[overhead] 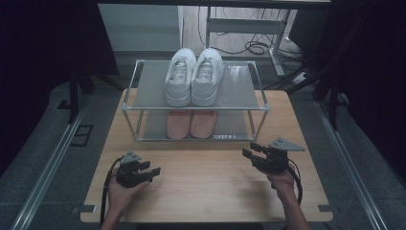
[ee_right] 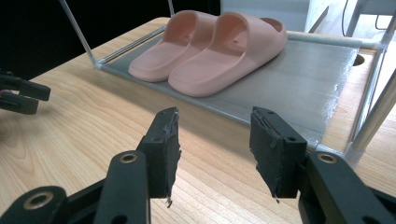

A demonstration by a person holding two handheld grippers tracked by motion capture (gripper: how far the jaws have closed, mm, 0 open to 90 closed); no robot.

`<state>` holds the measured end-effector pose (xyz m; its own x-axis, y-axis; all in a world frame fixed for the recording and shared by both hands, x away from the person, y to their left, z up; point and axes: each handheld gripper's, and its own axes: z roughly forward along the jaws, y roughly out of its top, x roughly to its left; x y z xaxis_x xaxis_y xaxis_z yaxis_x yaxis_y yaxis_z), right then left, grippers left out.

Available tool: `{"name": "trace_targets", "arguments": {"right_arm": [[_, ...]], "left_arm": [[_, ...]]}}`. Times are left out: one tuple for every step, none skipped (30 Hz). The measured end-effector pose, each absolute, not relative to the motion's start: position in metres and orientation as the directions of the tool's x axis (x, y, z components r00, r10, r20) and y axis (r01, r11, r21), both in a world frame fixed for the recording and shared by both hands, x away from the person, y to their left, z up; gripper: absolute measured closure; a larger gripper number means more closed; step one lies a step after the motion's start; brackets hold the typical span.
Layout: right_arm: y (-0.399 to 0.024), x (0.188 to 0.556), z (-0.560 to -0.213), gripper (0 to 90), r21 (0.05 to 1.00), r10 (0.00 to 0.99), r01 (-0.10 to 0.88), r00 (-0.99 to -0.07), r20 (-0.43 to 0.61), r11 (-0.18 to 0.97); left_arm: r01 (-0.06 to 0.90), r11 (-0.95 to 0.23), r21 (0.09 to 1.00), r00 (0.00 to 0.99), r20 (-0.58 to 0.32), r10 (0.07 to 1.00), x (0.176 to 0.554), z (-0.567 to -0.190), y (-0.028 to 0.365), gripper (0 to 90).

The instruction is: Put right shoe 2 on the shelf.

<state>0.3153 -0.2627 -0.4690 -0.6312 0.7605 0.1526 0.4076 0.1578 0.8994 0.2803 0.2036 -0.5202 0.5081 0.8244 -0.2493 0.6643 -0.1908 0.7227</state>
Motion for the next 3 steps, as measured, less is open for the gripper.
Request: {"name": "trace_targets", "arguments": {"right_arm": [[-0.2624,0.3151,-0.4694,52.0,0.9,0.76,0.405,-0.632,0.15,0.16],[-0.2621,0.3148,-0.4695,51.6,0.9,0.759,0.404,-0.635,0.147,0.163],[-0.262,0.3143,-0.4695,51.2,0.9,0.757,0.403,-0.637,0.146,0.166]], "left_arm": [[0.665,-0.19,0.722,0.506,-0.249,0.826,0.2808,-0.5206,0.2042,44.2],[0.667,-0.189,0.721,0.504,-0.25,0.827,0.2815,-0.5211,0.2046,44.2],[0.669,-0.187,0.719,0.501,-0.251,0.828,0.2819,-0.5214,0.2046,44.2]]}}
